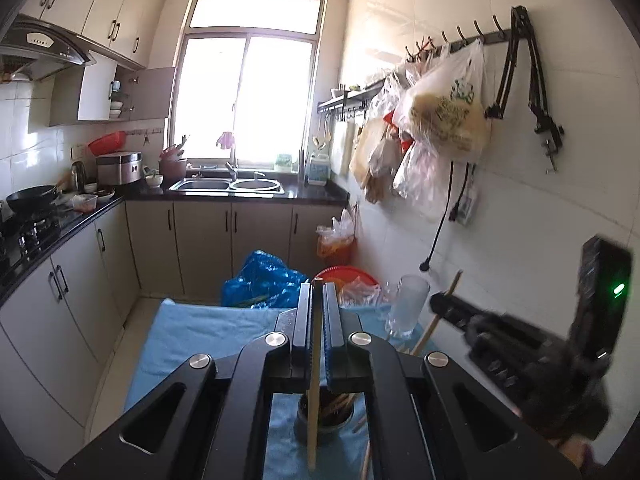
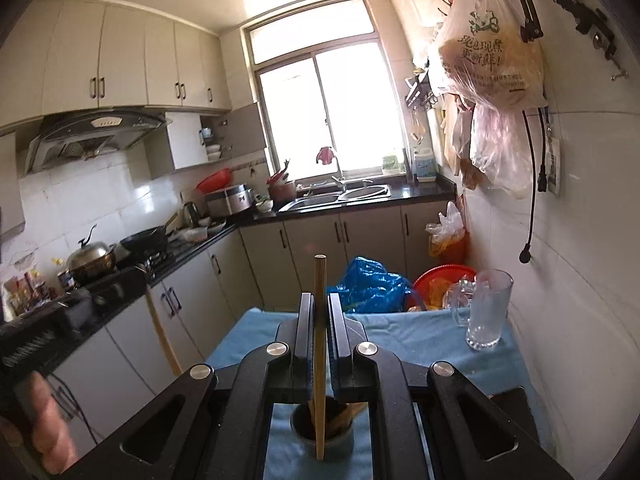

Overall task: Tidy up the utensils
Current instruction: 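Lift both held chopsticks upright and lower them into the black cup, then open both tools to drop the chopsticks into the cup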

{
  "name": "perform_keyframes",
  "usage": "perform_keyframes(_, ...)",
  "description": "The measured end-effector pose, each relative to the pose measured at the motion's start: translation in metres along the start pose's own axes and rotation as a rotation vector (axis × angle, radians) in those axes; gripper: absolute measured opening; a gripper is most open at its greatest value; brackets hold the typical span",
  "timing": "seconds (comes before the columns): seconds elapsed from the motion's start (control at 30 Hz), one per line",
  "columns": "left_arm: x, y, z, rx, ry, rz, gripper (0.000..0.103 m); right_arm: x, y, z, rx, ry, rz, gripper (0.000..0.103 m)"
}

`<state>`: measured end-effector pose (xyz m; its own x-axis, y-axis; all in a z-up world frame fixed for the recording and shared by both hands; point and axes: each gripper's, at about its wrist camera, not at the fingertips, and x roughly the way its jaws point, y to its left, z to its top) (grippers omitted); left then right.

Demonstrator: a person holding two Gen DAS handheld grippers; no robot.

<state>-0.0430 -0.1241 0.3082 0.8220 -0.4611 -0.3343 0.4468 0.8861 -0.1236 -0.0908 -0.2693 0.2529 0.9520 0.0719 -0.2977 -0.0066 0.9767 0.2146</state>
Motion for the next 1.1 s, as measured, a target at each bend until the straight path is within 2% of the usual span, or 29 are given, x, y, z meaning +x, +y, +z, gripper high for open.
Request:
perform_keyframes(0.17, 0.02, -0.002, 0.015, -0.003, -0.011, -0.009, 0.004, 0.03, -0.009, 0.007, 0.041, -0.008, -0.022, 0.007)
perform_keyframes(0.27, 0.041, -0.002, 0.012, -0.011, 0.02, -0.021, 0.004, 0.047, -0.019, 0.001, 0.07, 0.008, -0.031, 0.007)
perform_keyframes(0.53, 0.108, 0.009, -0.028, -0.056, 0.188, -0.026, 0.004, 0.086, -0.032, -0.032, 0.085, 0.12, -0.042, 0.007)
perform_keyframes(0.63, 0.113, 0.016, -0.036, -0.075, 0.213, -0.029, 0.004, 0.094, -0.036, -0.04, 0.091, 0.148, -0.041, 0.008)
perform_keyframes(0.73, 0.107, 0.018, -0.039, -0.077, 0.203, -0.026, 0.004, 0.098, -0.04, -0.045, 0.111, 0.161, -0.036, 0.008)
perform_keyframes(0.8, 0.101, 0.019, -0.041, -0.071, 0.196, -0.019, 0.014, 0.1, -0.041, -0.046, 0.117, 0.168, -0.03, 0.01)
perform_keyframes(0.9, 0.086, 0.024, -0.045, -0.085, 0.179, -0.004, 0.033, 0.098, -0.041, -0.045, 0.12, 0.161, -0.027, 0.023)
perform_keyframes(0.93, 0.082, 0.027, -0.046, -0.089, 0.175, 0.002, 0.034, 0.095, -0.042, -0.043, 0.121, 0.155, -0.025, 0.027)
perform_keyframes(1.1, 0.059, 0.041, -0.06, -0.123, 0.183, 0.033, 0.039, 0.074, -0.042, -0.039, 0.114, 0.134, -0.023, 0.034)
